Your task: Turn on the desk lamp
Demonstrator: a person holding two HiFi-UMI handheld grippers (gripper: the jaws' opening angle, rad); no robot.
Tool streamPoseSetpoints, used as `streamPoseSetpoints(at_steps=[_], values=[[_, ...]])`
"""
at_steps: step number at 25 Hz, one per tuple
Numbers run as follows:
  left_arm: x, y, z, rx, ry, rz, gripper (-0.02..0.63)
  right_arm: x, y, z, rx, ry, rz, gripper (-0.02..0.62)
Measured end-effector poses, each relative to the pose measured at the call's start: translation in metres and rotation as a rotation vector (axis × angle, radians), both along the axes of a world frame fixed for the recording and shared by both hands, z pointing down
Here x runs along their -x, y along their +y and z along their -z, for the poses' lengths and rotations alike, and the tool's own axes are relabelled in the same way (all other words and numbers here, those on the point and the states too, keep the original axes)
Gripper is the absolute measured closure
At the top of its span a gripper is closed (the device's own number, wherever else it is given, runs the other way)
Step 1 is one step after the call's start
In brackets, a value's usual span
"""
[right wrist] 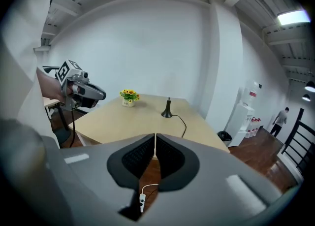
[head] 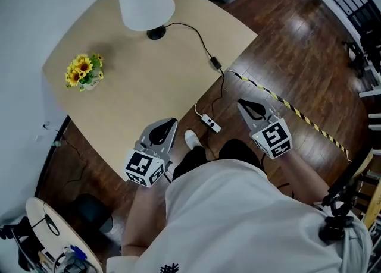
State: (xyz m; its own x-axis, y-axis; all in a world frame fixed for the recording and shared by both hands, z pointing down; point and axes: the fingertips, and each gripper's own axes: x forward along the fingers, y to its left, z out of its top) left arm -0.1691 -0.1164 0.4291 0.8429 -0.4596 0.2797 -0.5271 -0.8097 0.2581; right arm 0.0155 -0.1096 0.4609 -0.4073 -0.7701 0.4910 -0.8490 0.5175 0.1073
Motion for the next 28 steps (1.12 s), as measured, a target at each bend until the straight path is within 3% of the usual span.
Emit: streamPoseSetpoints(at_steps=[5,16,28], values=[[0.007,-0.028,-0.009,0.003,0.005,0.043,0.591,0.013,-0.039,-0.004,0.007,0.004,0.074,0.583],[-0.001,-0.060,-0.014,0.032,-0.009,0.257,0.591,-0.002,-0.120,-0.025,0.042,0.058,0.288,0.586],[-0.032,-0.067,-0.012,0.061,-0.052,0.380,0.591,-0.011,-0.170,-0.114,0.143,0.170,0.486,0.591]])
